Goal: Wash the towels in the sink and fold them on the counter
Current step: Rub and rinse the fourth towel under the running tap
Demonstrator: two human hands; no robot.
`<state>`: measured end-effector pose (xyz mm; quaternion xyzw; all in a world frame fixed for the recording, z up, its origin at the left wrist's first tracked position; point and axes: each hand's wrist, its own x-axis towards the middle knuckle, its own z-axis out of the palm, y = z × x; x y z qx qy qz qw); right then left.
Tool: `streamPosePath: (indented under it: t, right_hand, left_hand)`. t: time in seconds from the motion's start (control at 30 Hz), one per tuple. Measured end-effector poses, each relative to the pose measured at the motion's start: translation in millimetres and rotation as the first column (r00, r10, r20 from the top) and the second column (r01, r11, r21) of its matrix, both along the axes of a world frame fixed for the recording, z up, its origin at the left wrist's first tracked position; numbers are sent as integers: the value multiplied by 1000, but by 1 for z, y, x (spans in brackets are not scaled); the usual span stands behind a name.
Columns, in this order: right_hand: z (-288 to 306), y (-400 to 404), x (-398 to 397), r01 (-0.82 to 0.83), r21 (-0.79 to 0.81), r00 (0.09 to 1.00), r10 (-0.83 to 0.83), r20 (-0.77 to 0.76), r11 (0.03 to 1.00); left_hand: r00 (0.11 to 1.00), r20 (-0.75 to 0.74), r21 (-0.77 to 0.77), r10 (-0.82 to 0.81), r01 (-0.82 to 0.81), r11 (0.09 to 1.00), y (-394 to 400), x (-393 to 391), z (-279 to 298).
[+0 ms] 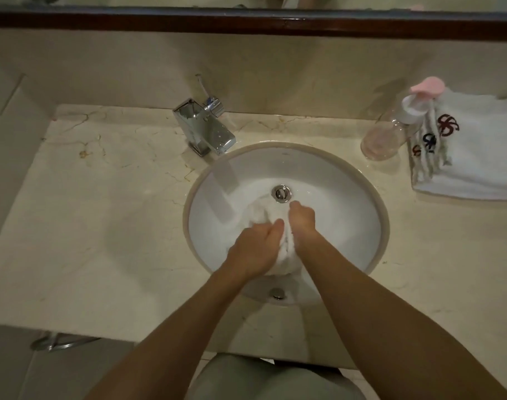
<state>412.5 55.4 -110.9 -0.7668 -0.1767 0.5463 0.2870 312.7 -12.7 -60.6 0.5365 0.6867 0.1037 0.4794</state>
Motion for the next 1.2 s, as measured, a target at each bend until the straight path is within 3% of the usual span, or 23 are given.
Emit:
streamPosePath:
  t: [0.07, 0.1, 0.17, 0.2, 0.27, 0.33, 0.4, 0.43, 0.5, 0.57, 0.6, 0.63, 0.67, 0.7, 0.73, 0.8, 0.87, 0.93, 1.0, 1.03, 1.07, 1.13, 1.2]
  right_hand:
    - [-3, -21, -16, -21, 45, 989, 27, -147, 999]
    - [2, -35, -30, -88, 119, 985, 104, -139, 989]
    - [8, -45, -43, -263, 208, 965, 253, 76, 942]
    - [5, -37, -38, -290, 161, 941, 251, 225, 943]
    - [-1, -15, -14, -212, 29, 935, 194, 298, 977]
    - [-11, -4, 9, -77, 1, 987, 76, 143, 997]
    - [-14, -12, 18, 96, -20, 965, -98, -245, 995]
    - [-11, -22, 23, 210, -76, 866, -221, -449, 975]
    - [-10, -40, 32, 366, -229, 678, -427, -598, 902]
    - [-14, -53, 43, 398, -361, 514, -531, -673, 843]
    - [-5, -60, 39, 366, -405, 506, -545, -669, 838]
    - [-10, -65, 38, 367, -384, 605, -531, -593, 847]
    - [-10, -68, 35, 365, -376, 621, -524, -583, 852]
    - [-6, -70, 32, 310, -338, 593, -459, -662, 889]
    - [0, -69, 28, 246, -278, 625, -371, -686, 928]
    - [12, -64, 15, 128, -116, 754, -173, -634, 985]
    - [24, -59, -1, -87, 223, 927, 160, -339, 971]
    - [29, -60, -20, -315, 420, 942, 336, 24, 851]
    - [23, -49, -20, -216, 408, 974, 166, 155, 887]
    - [19, -38, -13, -101, 370, 993, 70, 95, 924]
    - [17, -29, -5, -3, 288, 1000, 11, -27, 958]
    - [19, -30, -3, -90, 181, 979, 120, -165, 979]
    - [31, -44, -19, -412, 293, 906, 421, 34, 863]
  left_hand:
    - [995, 9, -81, 102, -101, 992, 12, -8, -7]
    - [984, -3, -130, 180, -179, 975, 18, -13, -10]
    - [963, 30, -152, 266, -259, 954, 20, -17, -12]
    - [978, 27, -134, 209, -203, 970, 16, -13, -7]
    - [997, 1, -79, 81, -81, 994, 0, -2, 7]
    - [995, 69, -10, 76, -76, 997, -13, 7, 20]
    - [998, 52, 53, 42, -45, 998, -11, 6, 25]
    - [996, 58, 73, 70, -74, 995, -7, 3, 25]
    - [956, 137, 44, 259, -267, 963, -1, -9, 19]
    - [757, 359, -187, 545, -514, 837, 5, -23, 15]
    - [582, 457, -379, 672, -556, 740, 7, -29, 11]
    - [404, 501, -563, 765, -520, 643, 6, -34, 0]
    - [330, 495, -659, 803, -459, 595, 3, -36, -3]
    - [342, 467, -696, 816, -428, 577, 1, -34, -7]
    - [381, 450, -717, 808, -386, 581, -2, -30, -9]
    - [369, 450, -739, 813, -356, 571, -2, -22, -19]
    - [351, 452, -657, 820, -490, 572, 6, -18, -28]
    - [374, 457, -536, 807, -609, 585, 12, -8, -25]
    - [656, 391, -245, 645, -601, 760, 5, 12, -14]
    - [811, 289, -75, 508, -510, 857, -2, 20, -7]
    - [885, 218, 12, 411, -423, 906, -6, 22, -7]
    - [913, 144, -38, 382, -381, 924, 1, 11, -10]
    - [817, 227, -116, 530, -518, 848, 24, -8, -14]
